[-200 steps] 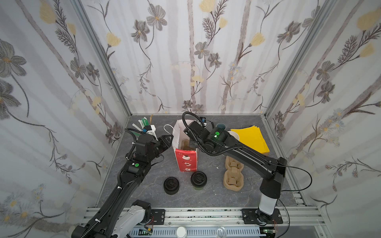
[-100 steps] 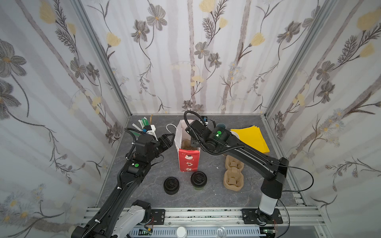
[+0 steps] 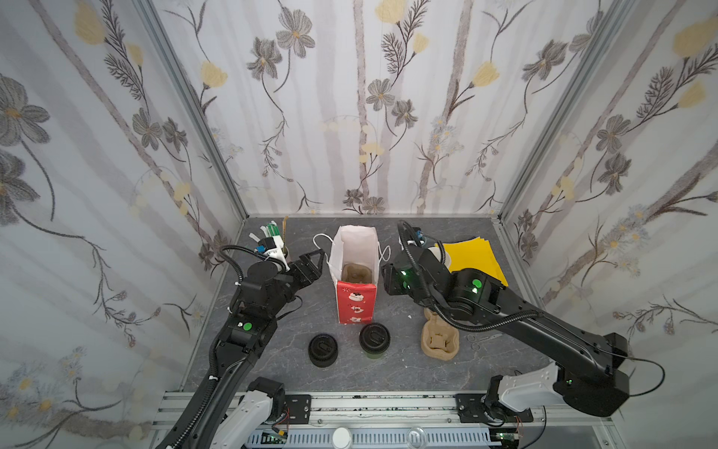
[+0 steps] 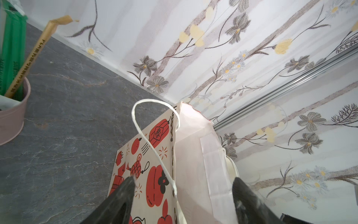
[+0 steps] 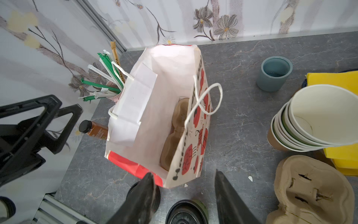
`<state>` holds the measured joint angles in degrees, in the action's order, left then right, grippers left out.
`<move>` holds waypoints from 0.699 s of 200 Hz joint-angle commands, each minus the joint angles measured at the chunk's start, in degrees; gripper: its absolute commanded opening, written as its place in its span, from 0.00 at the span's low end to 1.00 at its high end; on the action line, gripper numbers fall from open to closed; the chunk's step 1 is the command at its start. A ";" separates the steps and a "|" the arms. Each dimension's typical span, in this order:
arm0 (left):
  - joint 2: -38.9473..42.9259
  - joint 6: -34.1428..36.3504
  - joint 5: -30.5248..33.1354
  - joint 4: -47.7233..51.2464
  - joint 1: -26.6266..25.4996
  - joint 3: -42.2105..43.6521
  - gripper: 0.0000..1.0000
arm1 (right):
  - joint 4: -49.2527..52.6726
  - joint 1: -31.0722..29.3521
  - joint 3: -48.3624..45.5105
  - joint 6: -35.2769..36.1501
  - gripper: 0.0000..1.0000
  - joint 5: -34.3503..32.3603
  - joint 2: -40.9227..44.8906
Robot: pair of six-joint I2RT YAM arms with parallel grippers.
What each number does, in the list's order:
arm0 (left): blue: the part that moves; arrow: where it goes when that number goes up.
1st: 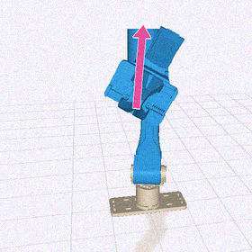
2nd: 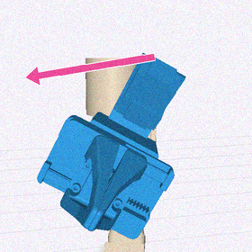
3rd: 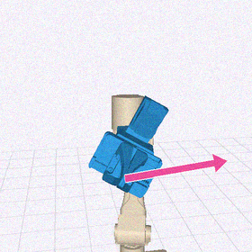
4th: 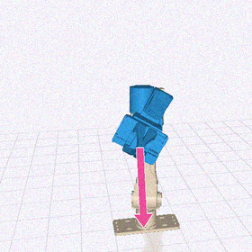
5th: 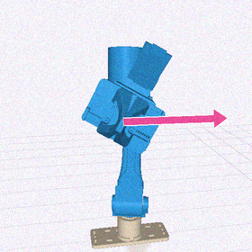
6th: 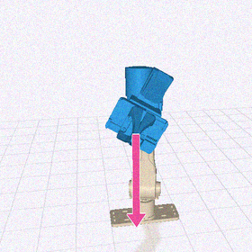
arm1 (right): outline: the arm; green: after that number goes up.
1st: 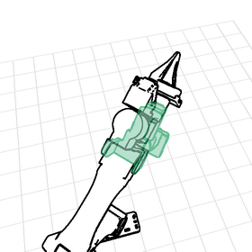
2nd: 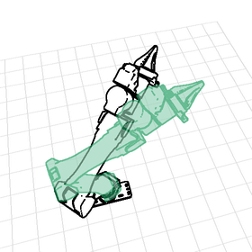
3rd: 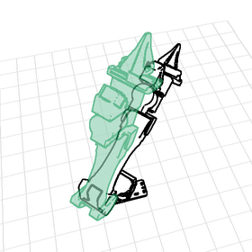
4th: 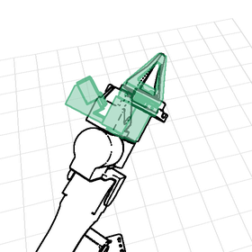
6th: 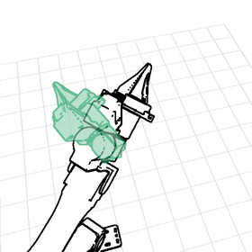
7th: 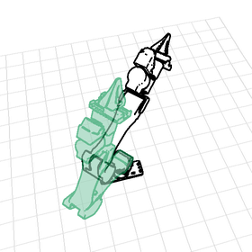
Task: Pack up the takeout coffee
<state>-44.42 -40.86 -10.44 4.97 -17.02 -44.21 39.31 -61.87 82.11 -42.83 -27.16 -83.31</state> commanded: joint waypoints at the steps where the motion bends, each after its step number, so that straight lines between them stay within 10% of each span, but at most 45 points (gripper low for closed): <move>1: 2.23 1.91 3.98 -0.75 0.07 0.57 0.82 | -16.78 -0.18 -9.90 2.49 0.52 -0.57 7.23; 75: -1.01 9.76 13.79 -1.63 0.15 -2.11 0.87 | -43.26 3.29 -22.91 19.71 0.72 -0.66 13.34; 140: -4.75 14.23 16.00 -3.30 0.19 -3.52 0.90 | -41.62 5.35 -13.73 26.10 0.71 2.83 3.60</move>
<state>-50.09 -29.91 4.56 3.95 -16.82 -47.33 -2.94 -56.58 64.36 -18.70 -24.40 -77.93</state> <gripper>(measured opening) 0.903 0.720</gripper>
